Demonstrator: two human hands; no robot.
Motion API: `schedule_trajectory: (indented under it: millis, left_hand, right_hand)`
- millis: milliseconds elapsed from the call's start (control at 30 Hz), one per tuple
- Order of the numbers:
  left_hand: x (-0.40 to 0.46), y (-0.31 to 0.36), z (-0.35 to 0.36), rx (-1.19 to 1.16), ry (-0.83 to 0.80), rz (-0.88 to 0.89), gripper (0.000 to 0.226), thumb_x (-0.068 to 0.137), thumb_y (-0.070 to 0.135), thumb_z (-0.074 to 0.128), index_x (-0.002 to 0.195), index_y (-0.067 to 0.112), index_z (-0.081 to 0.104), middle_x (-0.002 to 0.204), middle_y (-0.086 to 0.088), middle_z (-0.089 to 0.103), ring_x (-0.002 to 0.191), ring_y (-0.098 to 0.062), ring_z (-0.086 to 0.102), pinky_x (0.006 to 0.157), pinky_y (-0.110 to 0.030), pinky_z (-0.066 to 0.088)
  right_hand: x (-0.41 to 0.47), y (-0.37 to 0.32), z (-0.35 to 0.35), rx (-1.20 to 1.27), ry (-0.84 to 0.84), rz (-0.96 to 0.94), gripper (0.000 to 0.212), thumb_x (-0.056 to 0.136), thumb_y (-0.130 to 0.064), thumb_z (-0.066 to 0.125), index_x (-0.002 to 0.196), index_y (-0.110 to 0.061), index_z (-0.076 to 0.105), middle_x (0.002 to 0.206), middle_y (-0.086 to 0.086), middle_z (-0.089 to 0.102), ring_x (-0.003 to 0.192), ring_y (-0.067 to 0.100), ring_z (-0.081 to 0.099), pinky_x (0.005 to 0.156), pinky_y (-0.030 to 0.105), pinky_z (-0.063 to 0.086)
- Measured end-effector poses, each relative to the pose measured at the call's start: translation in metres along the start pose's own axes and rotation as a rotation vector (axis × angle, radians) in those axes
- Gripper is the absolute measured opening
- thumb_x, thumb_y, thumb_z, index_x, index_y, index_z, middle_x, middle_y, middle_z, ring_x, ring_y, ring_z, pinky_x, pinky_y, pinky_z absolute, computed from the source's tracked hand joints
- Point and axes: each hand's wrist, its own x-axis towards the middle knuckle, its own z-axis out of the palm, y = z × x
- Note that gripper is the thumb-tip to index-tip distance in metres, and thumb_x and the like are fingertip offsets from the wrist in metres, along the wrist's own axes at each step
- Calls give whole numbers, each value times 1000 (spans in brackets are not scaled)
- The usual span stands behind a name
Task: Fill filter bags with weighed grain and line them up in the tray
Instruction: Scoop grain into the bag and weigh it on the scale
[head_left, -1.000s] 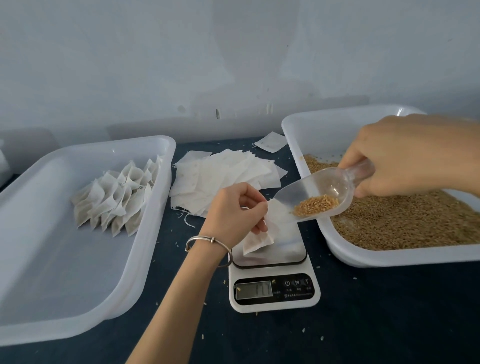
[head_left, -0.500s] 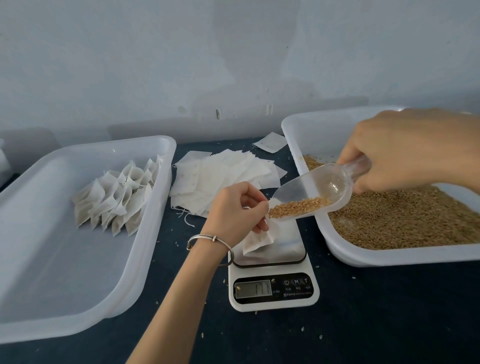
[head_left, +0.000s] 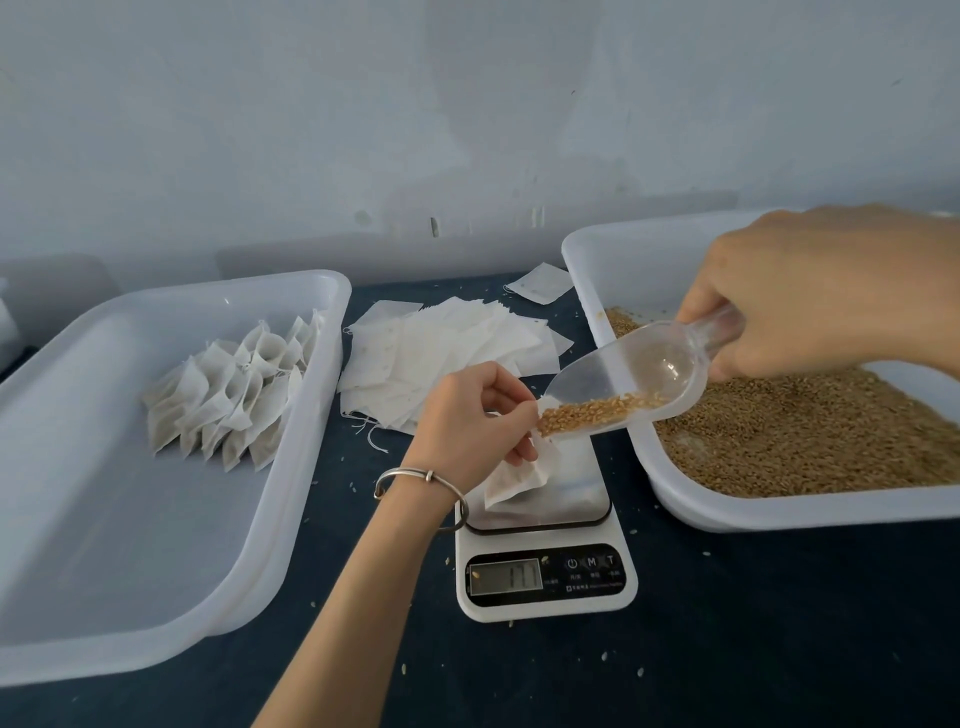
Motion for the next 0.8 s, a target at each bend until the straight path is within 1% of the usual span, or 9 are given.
schedule_trajectory:
  millis: [167, 433, 500, 567, 633, 700, 733, 767, 800]
  left_hand:
    - [0, 1, 0, -6, 0, -1, 9, 83, -1, 59, 78, 6, 61, 56, -3, 65, 48, -17, 64, 52, -30, 58]
    - [-2, 2, -1, -23, 6, 0, 8, 84, -1, 59, 79, 5, 61, 58, -6, 65, 48, -16, 64, 52, -31, 58]
    - [-2, 1, -2, -28, 10, 1, 8, 83, -1, 58, 79, 5, 61, 55, -3, 64, 48, -16, 64, 52, -30, 58]
    - [-1, 1, -2, -32, 16, 3, 9, 83, -1, 58, 79, 6, 61, 53, 0, 64, 47, -15, 64, 51, -27, 57]
    - [0, 1, -1, -34, 22, 2, 9, 83, -1, 58, 79, 7, 61, 52, 1, 63, 46, -14, 63, 50, -25, 55]
    - [1, 0, 1, -19, 31, 3, 10, 82, 0, 58, 78, 9, 60, 52, 3, 62, 44, -12, 60, 49, -23, 53]
    - [2, 0, 3, 4, 37, 8, 11, 82, 2, 58, 78, 12, 60, 51, 5, 60, 43, -11, 58, 48, -22, 50]
    - [2, -1, 6, 36, 40, 18, 12, 82, 3, 59, 77, 15, 59, 51, 6, 58, 43, -9, 54, 48, -21, 47]
    - [3, -1, 10, 71, 36, 34, 13, 82, 5, 59, 77, 17, 58, 52, 6, 56, 44, -8, 50, 50, -19, 43]
  right_hand:
    - [-1, 4, 2, -6, 23, -4, 18, 60, -50, 68, 77, -46, 66, 62, -15, 64, 60, 10, 61, 65, 35, 57]
    - [-5, 4, 1, 73, 6, 7, 8, 66, -42, 73, 73, -42, 69, 66, -12, 68, 66, 11, 64, 69, 37, 57]
    - [-7, 3, 0, 101, -18, 31, 9, 67, -41, 73, 76, -41, 71, 71, -11, 70, 72, 12, 65, 70, 37, 57]
    - [-11, 5, -1, 110, -53, 55, 16, 66, -44, 73, 81, -41, 71, 81, -9, 71, 80, 12, 64, 74, 34, 54]
    - [-17, 9, 1, 201, -76, 64, 17, 65, -44, 76, 80, -48, 70, 77, -17, 69, 78, 6, 62, 70, 28, 51]
    - [-26, 14, 3, 307, -94, 89, 20, 64, -45, 77, 77, -56, 67, 70, -39, 60, 71, -6, 56, 60, 20, 40]
    - [-31, 16, 6, 362, -95, 106, 23, 63, -46, 77, 77, -60, 65, 70, -51, 52, 70, -9, 53, 59, 17, 36]
    - [-37, 17, 8, 425, -86, 122, 26, 61, -48, 75, 78, -64, 63, 71, -55, 48, 71, -11, 53, 61, 16, 34]
    - [-44, 17, 10, 489, -80, 148, 30, 57, -51, 73, 79, -68, 61, 73, -55, 50, 72, -13, 54, 63, 16, 35]
